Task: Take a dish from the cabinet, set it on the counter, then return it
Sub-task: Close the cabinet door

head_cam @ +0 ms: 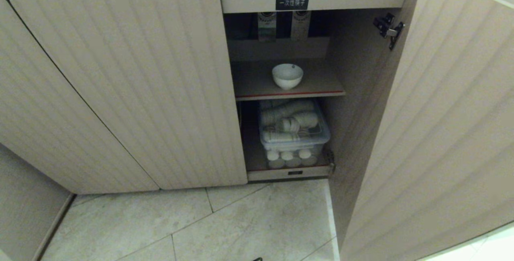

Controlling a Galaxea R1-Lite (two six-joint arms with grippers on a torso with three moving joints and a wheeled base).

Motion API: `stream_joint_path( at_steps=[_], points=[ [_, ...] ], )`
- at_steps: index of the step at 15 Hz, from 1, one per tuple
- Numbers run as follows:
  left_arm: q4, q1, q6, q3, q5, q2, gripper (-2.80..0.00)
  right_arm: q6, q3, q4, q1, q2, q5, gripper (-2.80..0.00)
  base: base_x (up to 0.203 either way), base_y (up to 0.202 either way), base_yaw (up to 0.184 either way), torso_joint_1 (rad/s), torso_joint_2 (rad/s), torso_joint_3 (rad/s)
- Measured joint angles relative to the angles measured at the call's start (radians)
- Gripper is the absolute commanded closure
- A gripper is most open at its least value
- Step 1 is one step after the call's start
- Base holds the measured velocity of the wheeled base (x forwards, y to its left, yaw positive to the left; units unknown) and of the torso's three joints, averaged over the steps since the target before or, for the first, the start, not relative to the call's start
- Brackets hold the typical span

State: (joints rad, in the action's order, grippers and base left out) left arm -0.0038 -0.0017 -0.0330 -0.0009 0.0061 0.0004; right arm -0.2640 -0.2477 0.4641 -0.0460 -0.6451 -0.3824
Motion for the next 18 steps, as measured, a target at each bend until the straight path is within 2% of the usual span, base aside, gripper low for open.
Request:
stream_joint_path(
  at_steps=[5, 8, 14, 18],
  points=[
    [0.000, 0.000, 0.000, 0.000, 0.000, 0.000, 0.00, -0.001, -0.002, 0.072, 0.000, -0.070, -0.014, 0.00, 0.000, 0.000, 0.000, 0.000, 0.00, 0.000],
    [0.000, 0.000, 0.000, 0.000, 0.000, 0.000, 0.00, -0.001, -0.003, 0.126, -0.001, -0.106, -0.059, 0.00, 0.000, 0.000, 0.000, 0.000, 0.00, 0.000],
    [0.000, 0.000, 0.000, 0.000, -0.001, 0.000, 0.00, -0.001, -0.029, 0.134, -0.001, -0.134, -0.186, 0.00, 0.000, 0.000, 0.000, 0.000, 0.00, 0.000],
    [0.000, 0.000, 0.000, 0.000, -0.001, 0.000, 0.00, -0.003, -0.082, 0.133, -0.003, -0.168, -0.206, 0.00, 0.000, 0.000, 0.000, 0.000, 0.00, 0.000]
  ],
)
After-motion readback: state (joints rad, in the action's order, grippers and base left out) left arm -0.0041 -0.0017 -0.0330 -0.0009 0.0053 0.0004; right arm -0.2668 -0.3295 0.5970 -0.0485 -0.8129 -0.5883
